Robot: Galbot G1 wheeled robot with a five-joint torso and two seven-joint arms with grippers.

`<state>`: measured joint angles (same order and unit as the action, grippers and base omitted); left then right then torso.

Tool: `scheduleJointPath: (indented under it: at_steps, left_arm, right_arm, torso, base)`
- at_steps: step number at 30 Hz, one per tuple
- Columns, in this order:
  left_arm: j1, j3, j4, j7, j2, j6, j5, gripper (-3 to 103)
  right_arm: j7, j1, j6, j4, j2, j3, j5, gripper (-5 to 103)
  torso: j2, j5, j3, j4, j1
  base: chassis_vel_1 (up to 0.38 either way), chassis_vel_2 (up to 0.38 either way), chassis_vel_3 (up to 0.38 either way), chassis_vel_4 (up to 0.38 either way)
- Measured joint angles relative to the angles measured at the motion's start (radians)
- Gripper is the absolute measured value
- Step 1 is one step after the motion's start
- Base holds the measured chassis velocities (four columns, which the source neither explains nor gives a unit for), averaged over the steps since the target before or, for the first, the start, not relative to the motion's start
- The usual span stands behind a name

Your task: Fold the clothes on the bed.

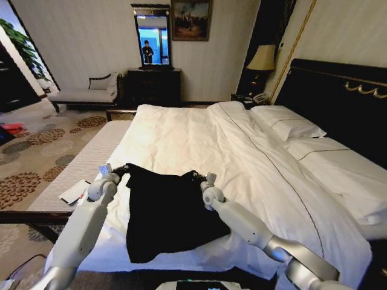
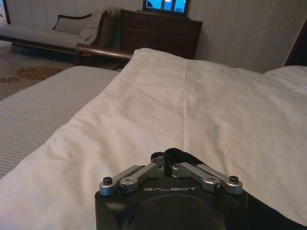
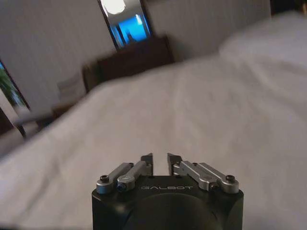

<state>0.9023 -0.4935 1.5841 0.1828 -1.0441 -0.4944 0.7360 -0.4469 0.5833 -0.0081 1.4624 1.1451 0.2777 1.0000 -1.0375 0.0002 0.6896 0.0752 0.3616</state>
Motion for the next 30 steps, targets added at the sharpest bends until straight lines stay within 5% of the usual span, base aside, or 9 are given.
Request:
scheduleJointPath:
  at_steps: [5, 12, 20, 30]
  left_arm:
    - [0.02, -0.018, 0.037, 0.009, -0.002, 0.01, 0.02, 2]
    - [0.031, -0.046, 0.12, 0.027, -0.007, 0.018, 0.064, 2]
    - [0.009, -0.059, 0.144, 0.036, -0.019, 0.013, 0.082, 2]
    - [-0.036, -0.068, 0.116, 0.035, -0.025, -0.004, 0.094, 2]
  right_arm:
    - [0.046, 0.013, 0.044, 0.125, -0.105, -0.012, -0.096, 33]
    - [0.156, 0.085, 0.088, 0.234, -0.262, 0.11, -0.504, 60]
    - [0.285, 0.082, 0.183, 0.123, -0.267, 0.261, -0.764, 92]
    - [0.305, 0.05, 0.256, 0.024, -0.239, 0.389, -0.893, 100]
  torso:
    - [0.0, -0.0002, 0.0, 0.0006, 0.0]
    - [0.0, 0.0001, 0.0, 0.0004, 0.0]
    - [0.0, 0.0, 0.0, 0.0003, 0.0]
    - [0.0, -0.0002, 0.0, 0.0005, 0.0]
  base:
    - [0.0, 0.0, 0.0, 0.0]
    - [0.0, 0.0, 0.0, 0.0]
    - [0.0, 0.0, 0.0, 0.0]
    - [0.0, 0.0, 0.0, 0.0]
